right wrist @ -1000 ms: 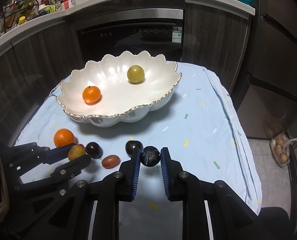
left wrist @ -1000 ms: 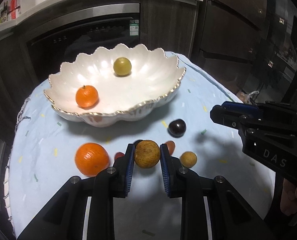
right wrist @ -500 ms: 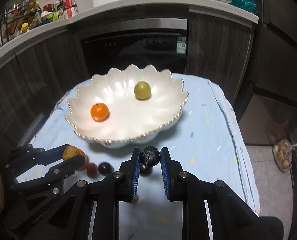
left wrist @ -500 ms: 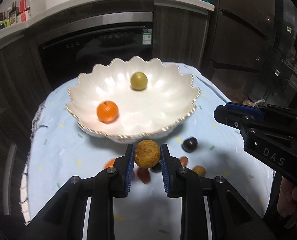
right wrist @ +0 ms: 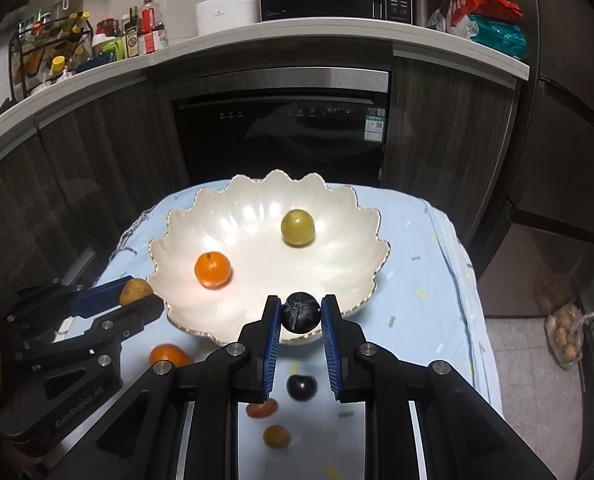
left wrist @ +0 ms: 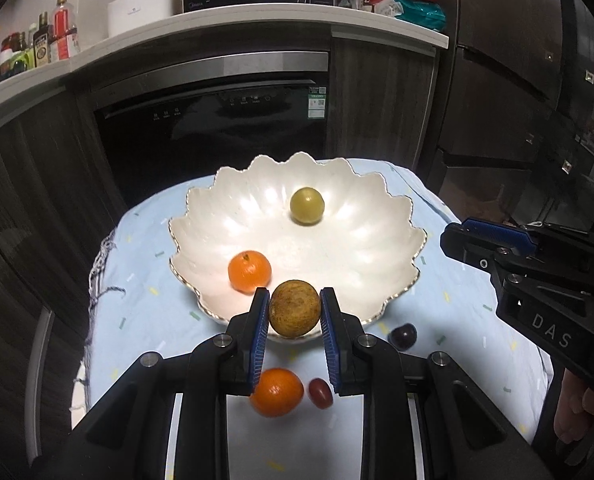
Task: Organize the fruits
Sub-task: 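Carry the brown fruit with the left tool while the right tool carries the plum over the bowl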
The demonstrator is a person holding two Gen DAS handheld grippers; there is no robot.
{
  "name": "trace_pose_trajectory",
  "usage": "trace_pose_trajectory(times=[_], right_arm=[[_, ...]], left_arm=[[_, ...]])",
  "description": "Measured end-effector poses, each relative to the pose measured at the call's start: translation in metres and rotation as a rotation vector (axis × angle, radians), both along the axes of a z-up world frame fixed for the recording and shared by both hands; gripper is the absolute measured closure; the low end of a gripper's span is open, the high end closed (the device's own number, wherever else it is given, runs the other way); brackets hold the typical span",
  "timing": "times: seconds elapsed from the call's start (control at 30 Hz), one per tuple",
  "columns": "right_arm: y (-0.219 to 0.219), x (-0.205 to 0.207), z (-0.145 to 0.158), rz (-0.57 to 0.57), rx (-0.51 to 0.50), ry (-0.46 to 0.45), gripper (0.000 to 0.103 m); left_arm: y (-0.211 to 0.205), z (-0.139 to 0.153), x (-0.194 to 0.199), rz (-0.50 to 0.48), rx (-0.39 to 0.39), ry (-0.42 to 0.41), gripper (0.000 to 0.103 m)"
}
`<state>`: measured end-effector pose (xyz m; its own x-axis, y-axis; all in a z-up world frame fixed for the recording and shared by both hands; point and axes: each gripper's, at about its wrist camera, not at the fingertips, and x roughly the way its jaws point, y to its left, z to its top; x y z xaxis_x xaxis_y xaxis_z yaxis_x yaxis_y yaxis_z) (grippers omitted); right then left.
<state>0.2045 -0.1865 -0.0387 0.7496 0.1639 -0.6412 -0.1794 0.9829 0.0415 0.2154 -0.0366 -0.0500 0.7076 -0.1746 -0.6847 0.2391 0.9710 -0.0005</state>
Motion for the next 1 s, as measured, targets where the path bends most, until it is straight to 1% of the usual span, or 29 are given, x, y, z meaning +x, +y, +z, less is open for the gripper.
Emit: trace_pose_trajectory(times=[0.17,0.47,0.83,1.0], right_arm=[[-0.004,0.01,-0.001,-0.02,0.011,0.007,0.081],[-0.009,0.034,-0.002,-0.047,0.0,0.01,0.081],[-0.003,0.068,-0.003,-0.059,-0.007,0.016,0.081],[-0.001,0.085,-0.004,-0.084,-0.011,0.022,0.081]], left_arm=[[-0.001,0.003,0.01,0.007,0.001,-0.004,0.077],[0.005,0.0,0.035,0.039,0.003,0.01,0.077],[0.016,-0.001,0.075,0.058,0.009,0.017,0.077],[0.02,-0.002,0.094,0.071,0.019,0.014,0.077]])
